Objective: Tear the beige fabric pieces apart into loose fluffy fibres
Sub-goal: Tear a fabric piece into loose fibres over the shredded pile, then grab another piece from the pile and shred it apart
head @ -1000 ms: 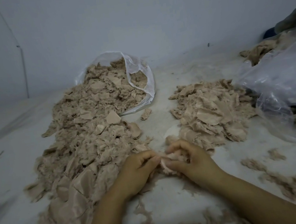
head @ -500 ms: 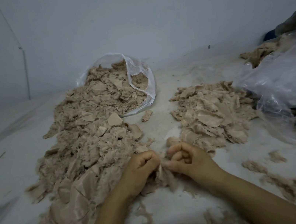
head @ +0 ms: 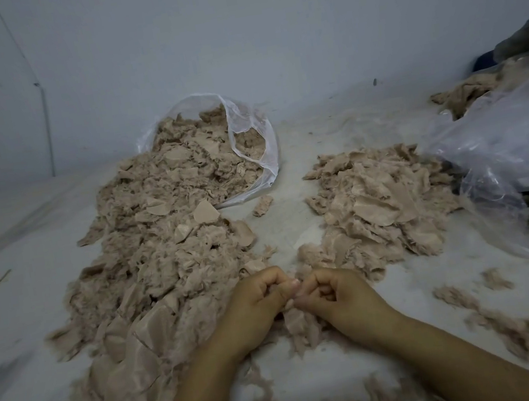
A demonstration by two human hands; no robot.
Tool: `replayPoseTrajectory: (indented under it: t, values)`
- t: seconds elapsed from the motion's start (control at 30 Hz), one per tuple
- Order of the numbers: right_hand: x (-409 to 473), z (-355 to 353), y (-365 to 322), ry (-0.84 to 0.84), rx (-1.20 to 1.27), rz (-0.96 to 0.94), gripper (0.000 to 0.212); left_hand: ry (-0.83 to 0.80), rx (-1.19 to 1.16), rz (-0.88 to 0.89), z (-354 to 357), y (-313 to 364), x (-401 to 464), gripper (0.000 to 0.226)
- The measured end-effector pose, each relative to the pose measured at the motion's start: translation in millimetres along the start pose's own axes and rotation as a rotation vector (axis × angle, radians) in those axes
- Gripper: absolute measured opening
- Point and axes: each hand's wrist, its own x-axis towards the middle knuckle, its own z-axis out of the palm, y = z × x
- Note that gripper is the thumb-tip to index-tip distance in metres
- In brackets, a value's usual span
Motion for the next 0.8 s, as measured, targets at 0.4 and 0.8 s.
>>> replayPoseTrajectory:
  t: [0.4, 0.8]
  values:
    - [4.2, -18.1, -5.6, 0.037, 0.384, 0.179, 0.011, 0.404, 0.045, 0.015, -16.7, -2.9, 3.4, 0.034]
    - [1.1, -6.1, -6.7, 0.028, 0.367, 0.115, 0.013, 0.086, 0.039, 0.059, 6.9, 2.6, 0.7, 0.038]
